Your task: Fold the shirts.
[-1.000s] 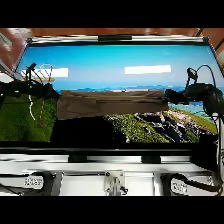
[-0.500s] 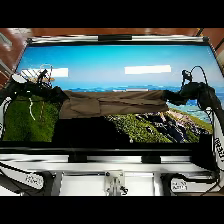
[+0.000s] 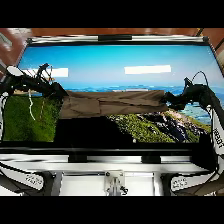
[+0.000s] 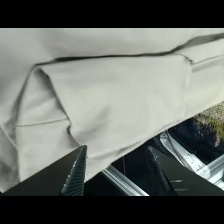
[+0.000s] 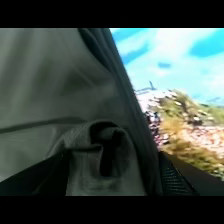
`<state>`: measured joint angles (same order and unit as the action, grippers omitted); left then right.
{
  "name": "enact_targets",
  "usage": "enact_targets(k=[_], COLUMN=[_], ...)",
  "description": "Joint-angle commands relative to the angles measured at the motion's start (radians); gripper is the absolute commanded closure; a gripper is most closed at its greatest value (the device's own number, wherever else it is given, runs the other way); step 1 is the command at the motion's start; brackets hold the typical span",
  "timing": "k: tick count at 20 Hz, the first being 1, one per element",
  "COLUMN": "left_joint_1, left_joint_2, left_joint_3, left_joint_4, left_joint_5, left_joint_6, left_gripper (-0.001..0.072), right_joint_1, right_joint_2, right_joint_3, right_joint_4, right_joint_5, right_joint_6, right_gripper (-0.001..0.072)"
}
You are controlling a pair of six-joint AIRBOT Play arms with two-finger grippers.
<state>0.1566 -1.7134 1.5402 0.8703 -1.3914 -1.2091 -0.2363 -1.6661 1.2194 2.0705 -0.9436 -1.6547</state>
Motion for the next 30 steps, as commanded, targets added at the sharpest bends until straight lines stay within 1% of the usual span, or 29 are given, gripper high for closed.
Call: enact_targets(k=[1, 3, 5, 6, 7, 8, 9, 13, 16, 17, 19, 21, 24, 27, 30], left_joint_1=[-0.014, -0.02, -0.025, -0.032, -0.045, -0.068, -0.098, -0.25, -0.386, -0.434, -0.522, -0.623, -0.759, -0.872, -0.947], left_joint_2=[0.03, 0.054, 0.069, 0.071, 0.07, 0.069, 0.069, 0.072, 0.073, 0.073, 0.07, 0.047, -0.01, -0.096, -0.153], left_joint_3=[0.008, 0.009, 0.016, 0.018, 0.018, 0.018, 0.018, 0.017, 0.003, -0.018, -0.073, -0.098, -0.098, -0.092, -0.09], left_joint_4=[-0.02, -0.053, -0.109, -0.148, -0.177, -0.182, -0.182, -0.18, -0.18, -0.18, -0.186, -0.212, -0.342, -0.478, -0.542], left_joint_5=[-0.014, -0.007, -0.005, 0.002, 0.01, 0.02, 0.026, 0.127, 0.185, 0.221, 0.33, 0.437, 0.584, 0.61, 0.649], left_joint_6=[0.002, 0.004, 0.004, 0.003, 0.003, 0.004, 0.016, 0.018, -0.019, -0.027, -0.078, -0.097, -0.106, -0.105, -0.105], left_gripper=[0.0245, 0.0245, 0.0247, 0.027, 0.0398, 0.0574, 0.0674, 0.0677, 0.0677, 0.0677, 0.0676, 0.0677, 0.0677, 0.0677, 0.0677], right_joint_1=[0.029, 0.055, 0.067, 0.071, 0.071, 0.071, 0.071, 0.072, 0.072, 0.072, 0.072, 0.072, 0.072, 0.072, 0.072], right_joint_2=[-0.048, -0.05, -0.027, 0.003, 0.043, 0.1, 0.157, 0.412, 0.579, 0.63, 0.711, 0.782, 0.893, 0.975, 0.992], right_joint_3=[0.0, 0.001, 0.016, 0.027, 0.035, 0.035, 0.035, 0.034, 0.034, 0.034, 0.034, 0.034, 0.034, 0.034, 0.034], right_joint_4=[0.05, 0.047, 0.049, 0.047, 0.045, 0.045, 0.045, 0.044, 0.044, 0.044, 0.045, 0.046, 0.051, 0.042, 0.032], right_joint_5=[-0.023, -0.013, -0.014, -0.032, -0.044, -0.054, -0.075, -0.225, -0.302, -0.324, -0.36, -0.397, -0.439, -0.438, -0.443], right_joint_6=[-0.006, -0.006, -0.027, -0.05, -0.054, -0.053, -0.053, -0.038, 0.021, 0.034, 0.06, 0.088, 0.101, 0.135, 0.158], right_gripper=[0.0141, 0.0633, 0.0638, 0.0638, 0.0638, 0.0638, 0.0638, 0.0638, 0.0638, 0.0638, 0.0637, 0.0638, 0.0637, 0.0638, 0.0638])
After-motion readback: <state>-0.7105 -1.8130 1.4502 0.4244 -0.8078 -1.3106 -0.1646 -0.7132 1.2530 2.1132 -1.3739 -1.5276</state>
